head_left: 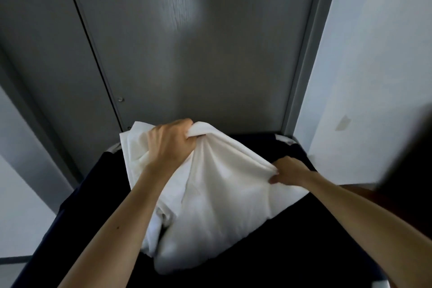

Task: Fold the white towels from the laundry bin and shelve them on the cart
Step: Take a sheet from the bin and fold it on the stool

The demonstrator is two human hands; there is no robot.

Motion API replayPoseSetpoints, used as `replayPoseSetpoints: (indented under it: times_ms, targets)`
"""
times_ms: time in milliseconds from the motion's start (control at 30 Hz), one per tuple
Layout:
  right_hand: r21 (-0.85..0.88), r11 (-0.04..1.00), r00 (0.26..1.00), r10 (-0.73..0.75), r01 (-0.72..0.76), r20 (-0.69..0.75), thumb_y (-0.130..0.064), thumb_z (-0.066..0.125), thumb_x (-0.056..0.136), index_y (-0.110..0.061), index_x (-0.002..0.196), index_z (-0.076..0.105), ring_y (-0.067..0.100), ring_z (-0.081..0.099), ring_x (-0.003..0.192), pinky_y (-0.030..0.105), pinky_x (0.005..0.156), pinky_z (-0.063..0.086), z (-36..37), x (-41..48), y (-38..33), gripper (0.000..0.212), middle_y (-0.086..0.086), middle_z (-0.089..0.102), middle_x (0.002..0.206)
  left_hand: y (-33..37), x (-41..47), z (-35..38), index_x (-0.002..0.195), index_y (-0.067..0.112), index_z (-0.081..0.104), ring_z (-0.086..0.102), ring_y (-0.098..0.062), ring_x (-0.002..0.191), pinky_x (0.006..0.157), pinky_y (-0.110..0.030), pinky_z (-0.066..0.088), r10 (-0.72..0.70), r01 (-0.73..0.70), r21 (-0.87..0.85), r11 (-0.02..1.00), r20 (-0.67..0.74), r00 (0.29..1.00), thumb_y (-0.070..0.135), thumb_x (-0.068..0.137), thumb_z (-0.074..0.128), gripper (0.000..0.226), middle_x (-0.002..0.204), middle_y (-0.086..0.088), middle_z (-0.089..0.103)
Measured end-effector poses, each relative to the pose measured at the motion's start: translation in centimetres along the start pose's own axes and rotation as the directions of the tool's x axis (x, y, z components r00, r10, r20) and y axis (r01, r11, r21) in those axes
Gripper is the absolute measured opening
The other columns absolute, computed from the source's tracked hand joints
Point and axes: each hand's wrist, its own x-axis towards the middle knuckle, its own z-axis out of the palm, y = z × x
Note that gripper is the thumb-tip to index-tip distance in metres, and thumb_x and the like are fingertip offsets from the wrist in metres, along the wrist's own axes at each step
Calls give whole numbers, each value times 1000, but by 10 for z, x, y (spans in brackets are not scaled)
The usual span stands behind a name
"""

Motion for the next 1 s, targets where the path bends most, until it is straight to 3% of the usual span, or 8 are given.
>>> replayPoseSetpoints:
  times_ms: [100,167,267,400,500,667,833,1000]
  targets:
    - [4,1000,988,-7,8,-153,-31,52,91,-17,115,62,30,58,110,33,85,47,16,3,-23,30,8,63,119,-2,-1,-7,56,17,31,51,-36,57,53,-32,30,-215,218,-10,976,103,971,31,81,61,41,57,-11,55]
    - [108,993,961,-26,57,-274,-17,44,90,-12,103,64,32,60,100,32,75,45,12,4,-52,24,9,66,108,-6,-3,-12,60,14,40,54,-37,64,57,-35,36,-336,343,-42,938,115,935,28,82,65,36,64,-13,59]
    - [201,969,889,-34,141,-456,-13,40,91,-5,89,58,34,60,90,32,63,34,-8,-1,-92,19,10,66,97,-12,-10,-29,65,10,47,52,-31,61,57,-34,37,-381,385,-98,918,59,923,27,84,64,31,61,-7,58]
    - [338,915,797,33,219,-604,-13,42,92,-8,76,46,31,57,82,32,62,29,-48,-9,-113,18,10,60,82,-9,-5,-49,58,10,42,40,-12,50,48,-22,27,-505,478,-283,831,-26,863,24,85,64,38,51,4,46]
    - [384,880,710,81,278,-700,-14,44,93,-9,71,43,28,52,74,32,63,27,-88,-22,-117,22,10,58,78,26,18,-51,59,7,46,40,-8,49,48,-17,31,-477,400,-485,778,-41,878,23,83,67,35,51,5,46]
    - [403,846,590,135,349,-796,-13,49,93,-19,59,33,19,38,65,31,58,21,-144,-71,-83,38,-6,41,61,104,63,-49,53,16,38,38,-5,48,47,-15,31,-386,242,-710,661,-45,921,16,84,65,41,46,9,42]
    - [474,772,430,289,424,-855,-9,51,90,-18,58,31,15,29,56,29,56,25,-173,-120,3,39,-6,33,52,203,84,-43,55,17,44,42,-2,49,48,-11,33,-257,24,-821,570,-151,955,14,84,65,37,51,16,49]
    - [435,753,286,332,493,-899,-7,51,87,-17,56,28,9,31,50,22,49,24,-200,-176,117,40,-3,33,47,330,91,-37,61,32,49,49,7,54,54,-5,35,-148,-198,-864,463,-295,944,19,83,65,30,55,24,54]
